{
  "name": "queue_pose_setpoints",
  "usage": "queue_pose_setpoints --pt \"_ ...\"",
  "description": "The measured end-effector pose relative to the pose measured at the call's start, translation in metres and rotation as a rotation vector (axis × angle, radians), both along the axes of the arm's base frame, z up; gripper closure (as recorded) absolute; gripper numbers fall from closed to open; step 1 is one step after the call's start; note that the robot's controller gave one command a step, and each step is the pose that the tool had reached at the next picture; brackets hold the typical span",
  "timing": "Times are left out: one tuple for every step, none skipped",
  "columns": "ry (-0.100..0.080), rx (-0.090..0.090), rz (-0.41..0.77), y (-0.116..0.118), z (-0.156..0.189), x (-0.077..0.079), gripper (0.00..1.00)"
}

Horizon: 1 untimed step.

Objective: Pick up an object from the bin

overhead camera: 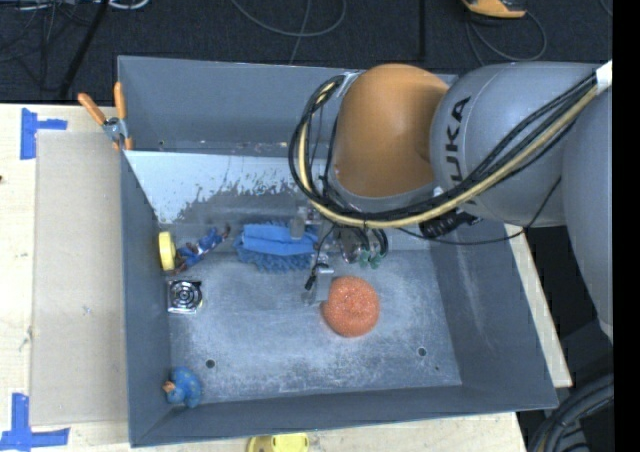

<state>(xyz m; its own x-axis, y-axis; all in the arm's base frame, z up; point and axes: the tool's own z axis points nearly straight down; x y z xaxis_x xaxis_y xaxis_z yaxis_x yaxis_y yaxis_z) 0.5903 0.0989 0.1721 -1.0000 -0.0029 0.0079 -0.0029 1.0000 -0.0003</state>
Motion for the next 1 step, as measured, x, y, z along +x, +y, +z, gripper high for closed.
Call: queue_pose_setpoints --pt "-0.007 0.001 -0.003 -0.0006 0.0048 0.0016 0.00"
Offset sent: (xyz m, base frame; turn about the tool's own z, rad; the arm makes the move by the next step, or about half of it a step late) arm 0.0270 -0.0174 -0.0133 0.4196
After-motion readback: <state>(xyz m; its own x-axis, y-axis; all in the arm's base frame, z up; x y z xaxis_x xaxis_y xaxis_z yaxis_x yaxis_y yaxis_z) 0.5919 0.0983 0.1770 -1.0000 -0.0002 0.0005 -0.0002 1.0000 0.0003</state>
